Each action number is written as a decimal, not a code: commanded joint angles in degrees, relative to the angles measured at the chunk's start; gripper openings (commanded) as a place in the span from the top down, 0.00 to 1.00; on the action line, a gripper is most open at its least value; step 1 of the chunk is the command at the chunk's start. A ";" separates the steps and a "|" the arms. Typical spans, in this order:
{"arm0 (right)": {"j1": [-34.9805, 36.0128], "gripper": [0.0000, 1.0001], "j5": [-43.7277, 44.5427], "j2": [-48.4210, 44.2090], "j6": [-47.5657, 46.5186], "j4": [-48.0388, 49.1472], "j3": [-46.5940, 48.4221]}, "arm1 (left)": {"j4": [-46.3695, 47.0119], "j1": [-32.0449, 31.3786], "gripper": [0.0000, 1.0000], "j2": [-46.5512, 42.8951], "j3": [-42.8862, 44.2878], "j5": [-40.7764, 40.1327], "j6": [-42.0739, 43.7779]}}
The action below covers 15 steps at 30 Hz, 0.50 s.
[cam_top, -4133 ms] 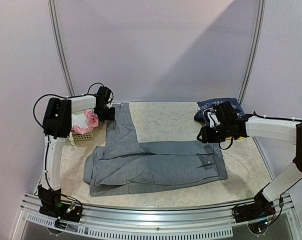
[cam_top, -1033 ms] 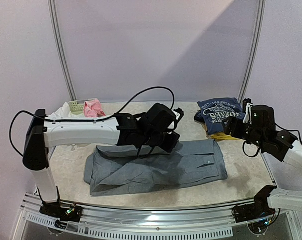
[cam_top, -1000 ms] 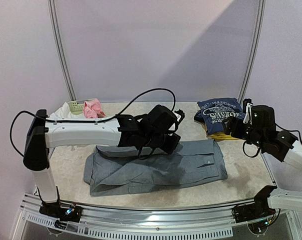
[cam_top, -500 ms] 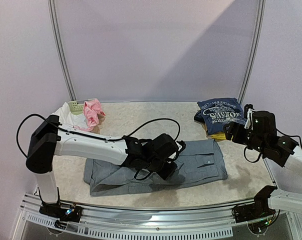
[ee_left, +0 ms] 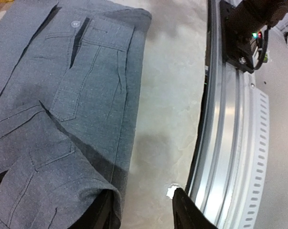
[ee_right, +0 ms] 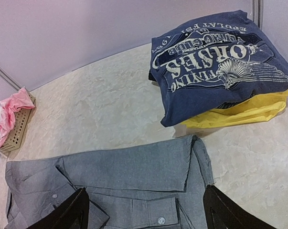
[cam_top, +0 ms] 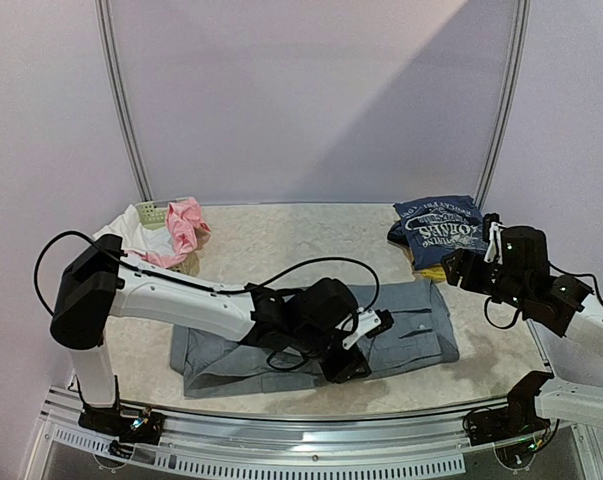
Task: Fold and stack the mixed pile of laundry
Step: Fold the 1/3-folded shirt at the center of the board.
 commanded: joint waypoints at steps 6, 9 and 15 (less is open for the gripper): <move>0.27 0.13 -9.55 4.72 -1.36 2.43 1.48 | -5.34 0.50 0.33 -4.36 -4.50 -4.83 5.86; 0.31 0.13 -15.35 9.45 -2.44 2.82 3.31 | -5.90 2.80 0.24 -6.43 -7.70 -0.31 5.24; 4.77 0.13 -18.51 23.02 -5.29 1.03 10.71 | 1.03 7.65 0.19 -16.11 -16.95 6.71 1.47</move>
